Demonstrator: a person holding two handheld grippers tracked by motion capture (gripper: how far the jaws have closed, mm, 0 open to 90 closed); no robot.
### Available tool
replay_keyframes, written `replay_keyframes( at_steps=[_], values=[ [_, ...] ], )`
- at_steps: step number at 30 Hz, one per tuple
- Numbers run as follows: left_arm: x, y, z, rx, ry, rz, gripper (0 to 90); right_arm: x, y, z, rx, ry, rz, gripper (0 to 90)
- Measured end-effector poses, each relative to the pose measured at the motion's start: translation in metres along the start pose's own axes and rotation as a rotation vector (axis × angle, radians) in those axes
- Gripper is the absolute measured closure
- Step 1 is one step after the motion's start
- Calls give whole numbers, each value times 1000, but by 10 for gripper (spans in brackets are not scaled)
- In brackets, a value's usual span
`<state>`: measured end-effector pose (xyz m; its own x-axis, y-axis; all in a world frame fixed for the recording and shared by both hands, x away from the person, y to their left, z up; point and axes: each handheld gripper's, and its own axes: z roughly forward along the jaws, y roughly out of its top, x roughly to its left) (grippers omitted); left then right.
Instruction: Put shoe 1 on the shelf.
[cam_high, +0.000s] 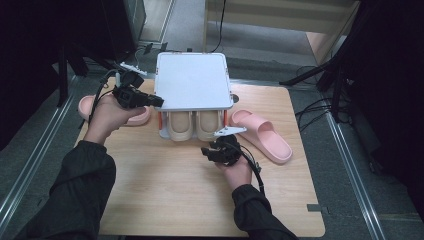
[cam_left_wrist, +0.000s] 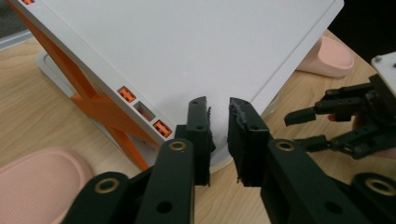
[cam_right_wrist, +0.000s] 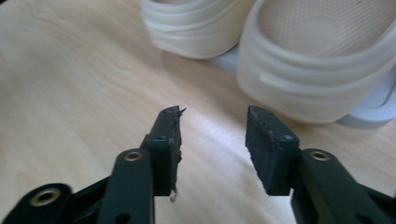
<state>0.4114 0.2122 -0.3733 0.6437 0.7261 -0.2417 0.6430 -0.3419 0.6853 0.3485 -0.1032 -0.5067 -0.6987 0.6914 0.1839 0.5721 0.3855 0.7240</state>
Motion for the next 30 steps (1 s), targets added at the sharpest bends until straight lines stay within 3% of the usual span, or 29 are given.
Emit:
replay_keyframes(
  at_steps=[5, 11, 16, 22, 30],
  values=[
    [-4, 1, -1, -15, 14, 15, 613, 6, -8, -19, -20, 51, -6, 501],
    [-4, 3, -8, -19, 11, -15, 460, 10, -20, -39, -34, 124, 25, 426],
    [-6, 3, -16, -33, 19, -23, 414, 14, -29, -53, -44, 137, -9, 389],
    [-5, -1, -27, -59, 34, -20, 364, 20, -38, -71, -11, 139, -8, 383],
    [0, -14, -39, -66, 70, -35, 351, 19, -46, -89, -32, 151, -12, 354]
  ],
)
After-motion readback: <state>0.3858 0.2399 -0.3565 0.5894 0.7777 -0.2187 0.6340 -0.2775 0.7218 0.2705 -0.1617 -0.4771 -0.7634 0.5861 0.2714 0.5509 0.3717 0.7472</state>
